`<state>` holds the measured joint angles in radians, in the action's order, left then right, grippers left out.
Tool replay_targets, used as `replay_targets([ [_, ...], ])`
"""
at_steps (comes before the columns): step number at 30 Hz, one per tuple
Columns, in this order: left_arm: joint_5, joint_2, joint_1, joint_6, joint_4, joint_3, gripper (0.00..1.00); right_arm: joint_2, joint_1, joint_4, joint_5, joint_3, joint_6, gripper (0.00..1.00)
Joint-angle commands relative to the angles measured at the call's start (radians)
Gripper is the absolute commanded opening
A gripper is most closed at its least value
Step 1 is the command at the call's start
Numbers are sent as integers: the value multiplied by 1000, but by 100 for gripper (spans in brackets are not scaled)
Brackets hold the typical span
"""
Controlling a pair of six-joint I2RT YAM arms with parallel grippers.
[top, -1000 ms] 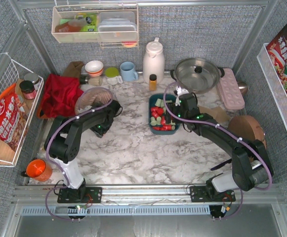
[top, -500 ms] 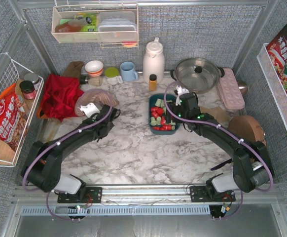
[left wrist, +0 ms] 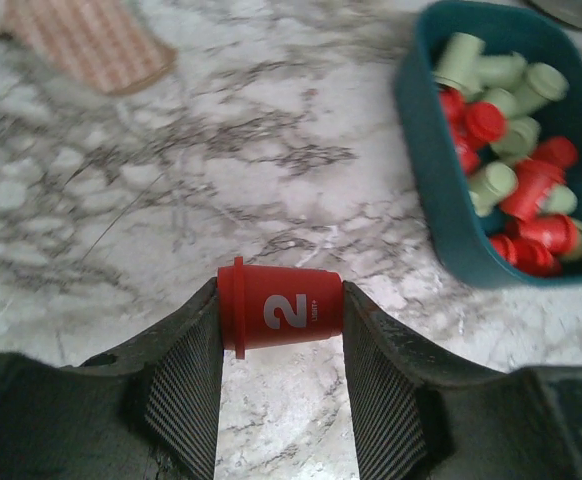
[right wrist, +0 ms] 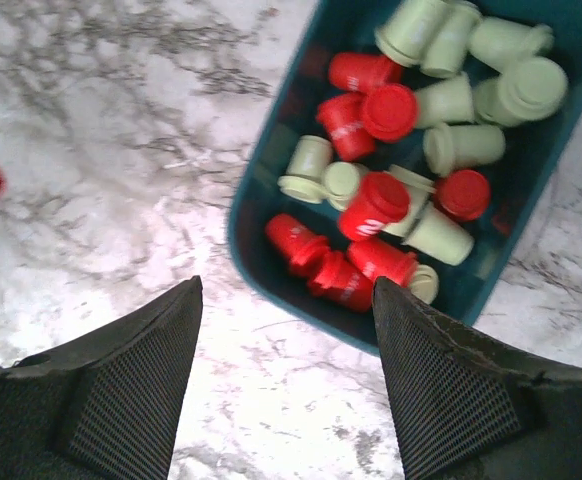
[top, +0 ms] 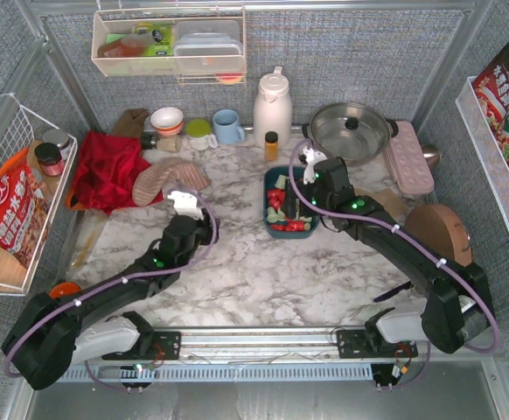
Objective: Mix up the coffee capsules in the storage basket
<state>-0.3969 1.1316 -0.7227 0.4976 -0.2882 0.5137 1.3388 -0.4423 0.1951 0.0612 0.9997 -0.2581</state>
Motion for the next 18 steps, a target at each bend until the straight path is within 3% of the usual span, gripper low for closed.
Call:
replay_targets([
  [1,194,-49,-18,-253,-327,-96,46,-11,-49,81,55,60,14,73],
  [7,300,-77,-56,-411,-496,-206,46,0,-142,103,126,93,-10,72],
  [14,409,-89,-139,-619,-739,-338,46,50,-224,4,249,85,-107,71],
  [18,426,-99,-175,-701,-784,-369,46,70,-262,-39,285,86,-138,70],
])
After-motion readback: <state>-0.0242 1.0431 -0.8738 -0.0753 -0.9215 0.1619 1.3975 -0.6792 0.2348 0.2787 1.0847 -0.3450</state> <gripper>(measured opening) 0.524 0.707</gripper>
